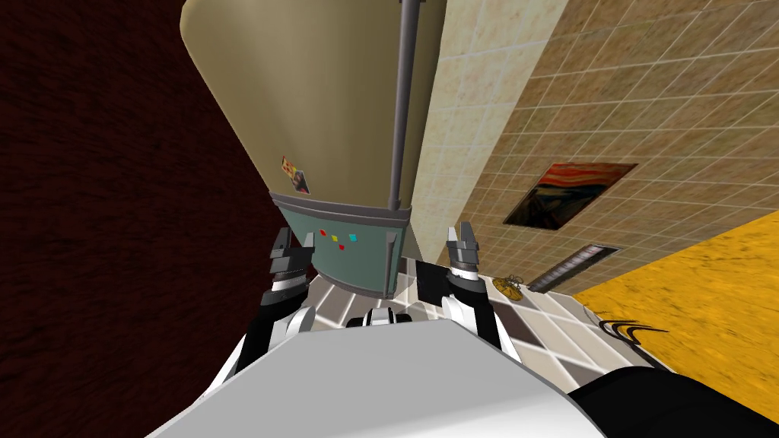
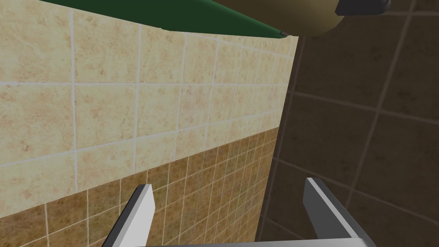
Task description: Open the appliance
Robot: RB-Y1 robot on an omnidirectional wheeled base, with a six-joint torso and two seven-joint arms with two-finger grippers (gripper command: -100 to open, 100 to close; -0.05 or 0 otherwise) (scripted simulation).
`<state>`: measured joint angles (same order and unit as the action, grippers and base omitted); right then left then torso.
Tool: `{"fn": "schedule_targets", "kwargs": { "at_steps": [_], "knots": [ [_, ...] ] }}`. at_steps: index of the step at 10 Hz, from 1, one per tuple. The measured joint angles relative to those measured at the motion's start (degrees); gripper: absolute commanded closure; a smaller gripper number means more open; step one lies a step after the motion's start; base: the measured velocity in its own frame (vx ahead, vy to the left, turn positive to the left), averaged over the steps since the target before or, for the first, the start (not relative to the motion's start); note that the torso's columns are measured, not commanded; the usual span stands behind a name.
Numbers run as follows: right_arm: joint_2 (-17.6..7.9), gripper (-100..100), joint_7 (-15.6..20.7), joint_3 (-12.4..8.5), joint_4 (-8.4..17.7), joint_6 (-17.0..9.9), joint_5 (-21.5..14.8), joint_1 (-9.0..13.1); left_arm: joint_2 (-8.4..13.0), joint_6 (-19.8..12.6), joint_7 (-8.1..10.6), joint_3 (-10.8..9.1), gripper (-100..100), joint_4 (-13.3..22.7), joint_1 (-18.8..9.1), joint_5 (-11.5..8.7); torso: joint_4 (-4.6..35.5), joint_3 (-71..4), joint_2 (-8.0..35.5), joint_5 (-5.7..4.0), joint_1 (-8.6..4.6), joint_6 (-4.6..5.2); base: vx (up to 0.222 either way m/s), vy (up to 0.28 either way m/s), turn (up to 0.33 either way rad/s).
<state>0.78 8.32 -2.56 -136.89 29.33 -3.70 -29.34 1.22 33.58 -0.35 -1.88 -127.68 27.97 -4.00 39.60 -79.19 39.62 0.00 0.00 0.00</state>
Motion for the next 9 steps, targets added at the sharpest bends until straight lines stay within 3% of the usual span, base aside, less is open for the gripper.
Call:
{"fn": "schedule_targets", "kwargs": {
  "at_steps": [2, 5, 9],
  "knots": [
    [0.0, 0, 0.0, 0.0, 0.0, 0.0, 0.0, 0.0, 2.5, -1.2, -0.15, -0.30, -100, -0.5, 0.7, 0.4, 2.4, -5.1, 2.4, -0.04, -0.15, 0.00, 0.020, -0.072, 0.003],
    [0.0, 0, 0.0, 0.0, 0.0, 0.0, 0.0, 0.0, 5.7, -4.2, -0.46, -1.15, -100, -2.1, 3.0, 1.3, 2.7, -5.4, 2.7, -0.03, -0.09, 0.00, 0.023, -0.123, 0.003],
    [0.0, 0, 0.0, 0.0, 0.0, 0.0, 0.0, 0.0, 8.2, -8.6, -0.98, -2.42, -100, -3.8, 5.6, 2.6, 2.7, -5.4, 2.7, 0.02, 0.06, 0.00, 0.024, -0.112, 0.002]
  ]
}}
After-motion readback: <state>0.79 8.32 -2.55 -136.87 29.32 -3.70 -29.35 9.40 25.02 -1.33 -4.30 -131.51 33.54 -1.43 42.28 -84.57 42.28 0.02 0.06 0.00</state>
